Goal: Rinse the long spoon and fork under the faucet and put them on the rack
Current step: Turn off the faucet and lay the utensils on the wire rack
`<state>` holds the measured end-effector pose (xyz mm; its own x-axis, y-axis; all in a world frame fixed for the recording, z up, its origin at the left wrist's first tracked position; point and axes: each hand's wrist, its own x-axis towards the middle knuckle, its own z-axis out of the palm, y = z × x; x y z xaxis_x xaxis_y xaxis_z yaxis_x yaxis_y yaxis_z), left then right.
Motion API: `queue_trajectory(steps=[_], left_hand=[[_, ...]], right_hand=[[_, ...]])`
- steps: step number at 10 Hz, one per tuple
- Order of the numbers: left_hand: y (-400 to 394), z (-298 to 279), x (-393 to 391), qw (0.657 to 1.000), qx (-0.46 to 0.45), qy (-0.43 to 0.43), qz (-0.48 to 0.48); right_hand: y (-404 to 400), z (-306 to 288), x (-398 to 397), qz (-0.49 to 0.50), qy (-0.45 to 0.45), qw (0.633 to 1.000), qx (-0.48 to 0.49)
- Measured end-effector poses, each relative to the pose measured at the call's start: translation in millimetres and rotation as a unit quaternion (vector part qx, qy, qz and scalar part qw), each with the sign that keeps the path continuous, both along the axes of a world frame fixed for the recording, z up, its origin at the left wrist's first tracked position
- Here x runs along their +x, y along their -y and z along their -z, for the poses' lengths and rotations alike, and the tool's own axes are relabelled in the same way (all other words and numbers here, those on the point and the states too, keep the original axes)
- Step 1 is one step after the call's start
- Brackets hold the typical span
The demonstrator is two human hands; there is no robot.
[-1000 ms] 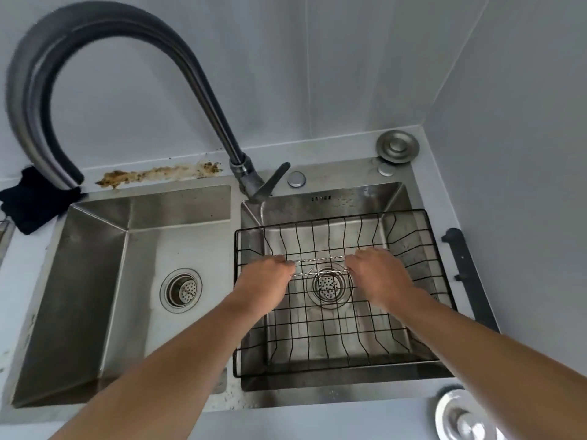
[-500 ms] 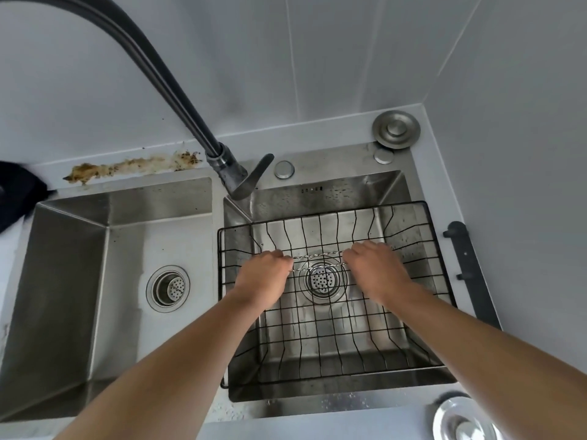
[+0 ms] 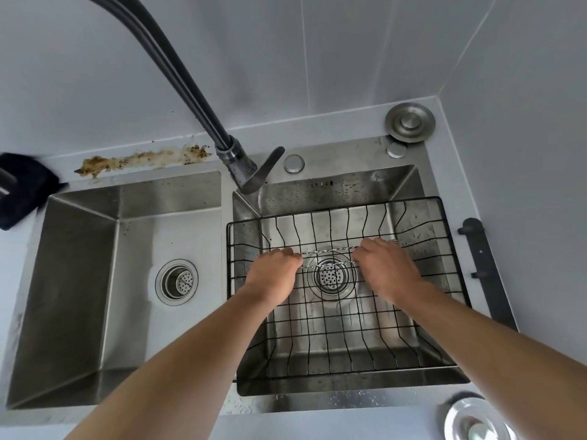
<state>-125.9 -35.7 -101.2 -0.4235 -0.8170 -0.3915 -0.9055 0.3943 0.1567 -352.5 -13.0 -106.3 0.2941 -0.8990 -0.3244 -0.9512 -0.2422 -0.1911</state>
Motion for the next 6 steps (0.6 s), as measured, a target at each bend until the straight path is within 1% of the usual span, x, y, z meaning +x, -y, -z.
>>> queue_trajectory(steps=[2, 4, 5, 6], left_hand=[[-2.0, 1.8, 5.5, 1.000, 0.000, -0.017, -0.006], [-7.3, -7.8, 4.4, 0.998, -0.029, -0.059, -0.009], [-11.1, -14.4, 4.9, 0.996, -0.038, -0.083, 0.002], [-16.1, -25.3, 8.2, 0.992, -0.054, -0.113, -0.008]], right_hand=[[-0.4, 0.2, -1.7, 0.001, 0.007, 1.000, 0.003], [-5.6, -2.4, -2.6, 0.020, 0.046, 0.998, -0.032], [-10.1, -5.0, -2.8, 0.037, 0.065, 0.997, -0.032], [-13.8, -11.9, 0.0, 0.060, 0.079, 0.994, -0.036]])
